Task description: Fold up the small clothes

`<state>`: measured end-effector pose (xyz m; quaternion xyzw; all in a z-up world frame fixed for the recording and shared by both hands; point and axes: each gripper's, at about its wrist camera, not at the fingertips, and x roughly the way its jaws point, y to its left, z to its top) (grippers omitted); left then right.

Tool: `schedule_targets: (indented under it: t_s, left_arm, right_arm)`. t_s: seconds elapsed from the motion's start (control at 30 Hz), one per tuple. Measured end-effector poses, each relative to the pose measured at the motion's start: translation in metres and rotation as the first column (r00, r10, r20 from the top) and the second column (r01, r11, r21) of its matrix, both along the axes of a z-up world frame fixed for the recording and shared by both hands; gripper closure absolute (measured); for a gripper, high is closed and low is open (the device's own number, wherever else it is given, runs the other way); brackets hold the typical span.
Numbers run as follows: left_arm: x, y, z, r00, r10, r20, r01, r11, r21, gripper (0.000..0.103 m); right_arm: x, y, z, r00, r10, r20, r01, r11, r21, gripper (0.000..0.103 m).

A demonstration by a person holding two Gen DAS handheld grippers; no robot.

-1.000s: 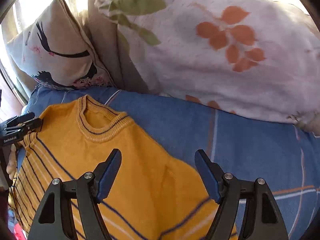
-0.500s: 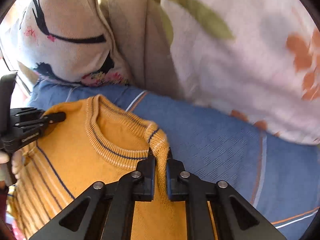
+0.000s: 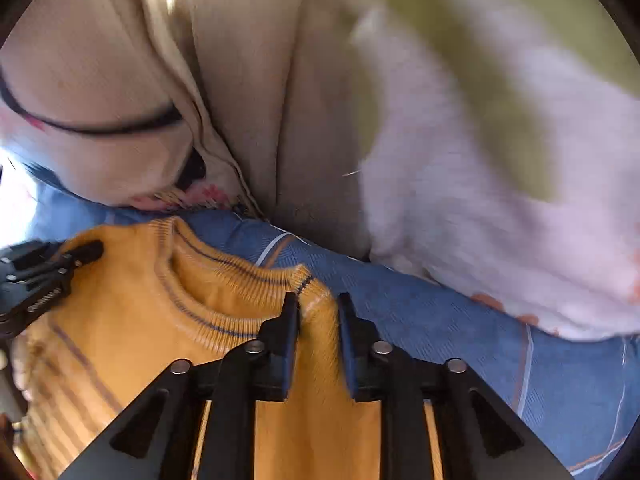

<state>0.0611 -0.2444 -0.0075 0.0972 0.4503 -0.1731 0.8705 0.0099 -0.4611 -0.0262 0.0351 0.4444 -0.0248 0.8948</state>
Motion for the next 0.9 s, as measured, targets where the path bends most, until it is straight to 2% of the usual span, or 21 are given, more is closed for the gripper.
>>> schedule_targets:
  t_s: [0.07, 0.17, 0.23, 0.27, 0.3, 0.37, 0.43, 0.5, 0.6, 0.7, 0.73, 0.77, 0.83, 0.87, 0.9]
  left_arm:
    - [-0.02, 0.015, 0.019, 1.0, 0.005, 0.03, -0.004, 0.999, -0.046, 0.063]
    - [-0.06, 0.041, 0.049, 0.998, 0.011, 0.059, -0.004, 0.991, -0.132, 0.052]
    - [-0.088, 0.063, 0.068, 0.997, 0.006, 0.071, 0.007, 0.982, -0.187, 0.039]
    - [-0.103, 0.074, 0.075, 0.997, -0.001, 0.075, 0.018, 0.976, -0.218, 0.035]
    - [-0.097, 0.088, 0.085, 0.997, -0.012, 0.071, 0.029, 0.969, -0.245, 0.029]
    - [-0.124, 0.102, 0.089, 0.998, -0.027, 0.057, 0.044, 0.951, -0.305, 0.027]
    - [-0.145, 0.118, 0.092, 0.998, -0.04, 0.044, 0.053, 0.936, -0.349, 0.027]
    - [-0.17, 0.124, 0.089, 0.998, -0.041, 0.038, 0.052, 0.927, -0.372, 0.027]
    - [-0.203, 0.128, 0.084, 0.997, -0.066, 0.032, 0.073, 0.913, -0.401, 0.027]
    - [-0.222, 0.138, 0.073, 0.995, -0.1, 0.02, 0.098, 0.897, -0.431, 0.027]
    - [-0.225, 0.144, 0.075, 0.995, -0.102, 0.025, 0.103, 0.896, -0.432, 0.027]
    - [-0.231, 0.152, 0.081, 0.995, -0.088, 0.042, 0.098, 0.9, -0.425, 0.027]
    - [-0.242, 0.169, 0.097, 0.995, -0.038, 0.097, 0.074, 0.912, -0.403, 0.026]
    - [-0.247, 0.178, 0.104, 0.992, -0.006, 0.125, 0.053, 0.922, -0.383, 0.024]
    - [-0.251, 0.185, 0.109, 0.988, 0.032, 0.152, 0.026, 0.932, -0.363, 0.02]
  right_arm:
    - [-0.036, -0.02, 0.025, 0.998, -0.019, 0.056, 0.016, 0.998, 0.054, 0.047]
    - [-0.103, -0.046, 0.046, 0.996, -0.051, 0.08, 0.046, 0.997, 0.056, 0.043]
    - [-0.152, -0.063, 0.048, 0.995, -0.082, 0.055, 0.08, 0.996, 0.041, 0.043]
    - [-0.171, -0.07, 0.049, 0.994, -0.1, 0.041, 0.098, 0.994, 0.045, 0.043]
    - [-0.198, -0.077, 0.046, 0.993, -0.117, 0.026, 0.116, 0.992, 0.056, 0.043]
    - [-0.25, -0.086, 0.04, 0.987, -0.16, 0.011, 0.158, 0.984, 0.079, 0.04]
    - [-0.296, -0.087, 0.026, 0.975, -0.223, 0.009, 0.222, 0.973, 0.059, 0.035]
    - [-0.333, -0.083, 0.012, 0.956, -0.293, -0.001, 0.293, 0.956, 0.027, 0.033]
    - [-0.385, -0.091, -0.012, 0.933, -0.356, -0.054, 0.359, 0.932, 0.052, 0.033]
    - [-0.434, -0.093, -0.008, 0.911, -0.407, -0.064, 0.403, 0.913, -0.061, 0.033]
    - [-0.451, -0.096, 0.002, 0.898, -0.438, -0.042, 0.43, 0.893, -0.132, 0.033]
    - [-0.468, -0.101, 0.013, 0.869, -0.495, -0.009, 0.48, 0.846, -0.23, 0.033]
    - [-0.494, -0.106, 0.03, 0.795, -0.602, 0.067, 0.568, 0.702, -0.43, 0.033]
    - [-0.502, -0.104, 0.037, 0.79, -0.605, 0.098, 0.573, 0.673, -0.468, 0.033]
    - [-0.506, -0.1, 0.042, 0.809, -0.579, 0.105, 0.56, 0.704, -0.436, 0.033]
